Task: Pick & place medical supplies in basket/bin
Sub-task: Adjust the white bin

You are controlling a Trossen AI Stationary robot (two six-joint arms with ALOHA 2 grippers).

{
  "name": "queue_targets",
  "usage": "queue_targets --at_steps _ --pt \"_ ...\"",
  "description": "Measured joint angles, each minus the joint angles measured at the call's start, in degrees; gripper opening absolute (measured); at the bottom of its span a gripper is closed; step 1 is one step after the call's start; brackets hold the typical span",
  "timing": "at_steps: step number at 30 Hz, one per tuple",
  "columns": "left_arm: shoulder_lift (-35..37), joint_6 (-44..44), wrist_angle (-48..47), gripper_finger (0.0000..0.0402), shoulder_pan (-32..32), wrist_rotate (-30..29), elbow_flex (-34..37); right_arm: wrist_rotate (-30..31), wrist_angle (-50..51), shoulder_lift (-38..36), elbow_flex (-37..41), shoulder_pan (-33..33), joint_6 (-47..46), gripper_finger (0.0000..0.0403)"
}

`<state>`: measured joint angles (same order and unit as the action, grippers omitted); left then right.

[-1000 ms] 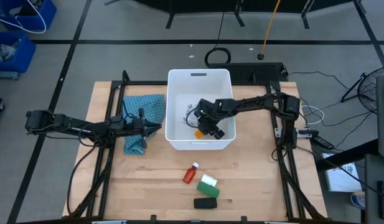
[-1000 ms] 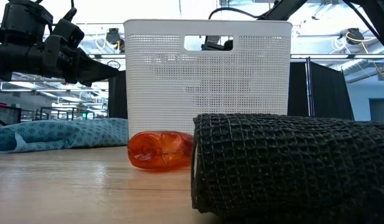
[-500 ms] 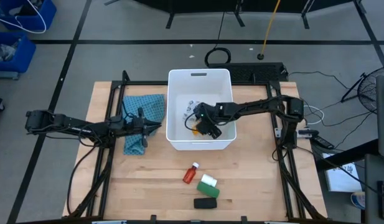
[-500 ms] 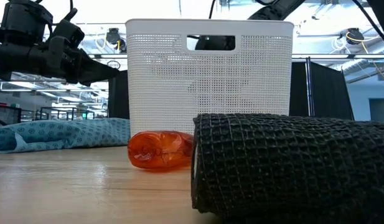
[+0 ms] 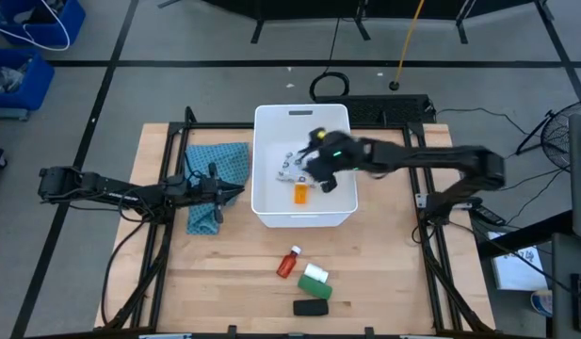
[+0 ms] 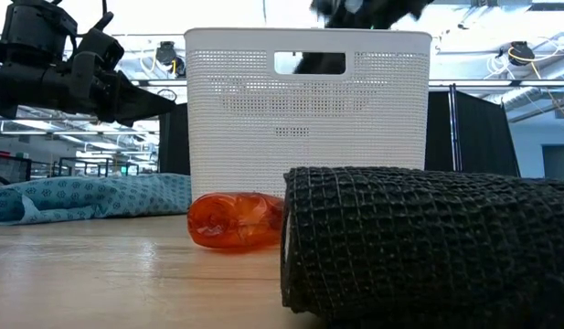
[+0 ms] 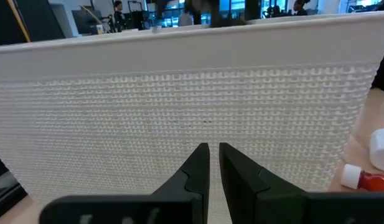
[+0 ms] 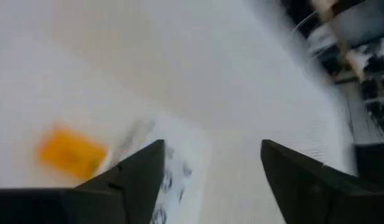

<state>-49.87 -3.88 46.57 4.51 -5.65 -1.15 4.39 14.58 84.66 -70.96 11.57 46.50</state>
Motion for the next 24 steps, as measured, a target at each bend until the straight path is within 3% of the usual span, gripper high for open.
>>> queue_targets --at_steps 5,11,16,20,24 --pt "-0.01 0.36 0.00 0.0042 0.02 0.04 0.00 -14.35 -0.38 -13.64 -0.13 -0.89 -11.71 0.0161" --pt "-0.02 1.09 -0.02 0.0042 0.01 0.02 0.00 -15.54 1.74 -27.83 4.30 0.02 -16.33 0.0017" --pt "0.00 1.44 -0.02 0.0042 0.00 0.02 0.00 -20.13 -3.29 -38.24 17.43 1.23 -25.48 0.0008" --pt "-0.02 1.45 -0.11 0.0042 0.00 0.00 0.00 -21.39 -15.21 -45.65 30.51 1.16 -34.66 0.0003" --pt "-0.01 1.44 -0.11 0.0042 0.01 -0.02 0.00 -16.43 -25.21 -52.36 42.56 1.09 -40.44 0.0001"
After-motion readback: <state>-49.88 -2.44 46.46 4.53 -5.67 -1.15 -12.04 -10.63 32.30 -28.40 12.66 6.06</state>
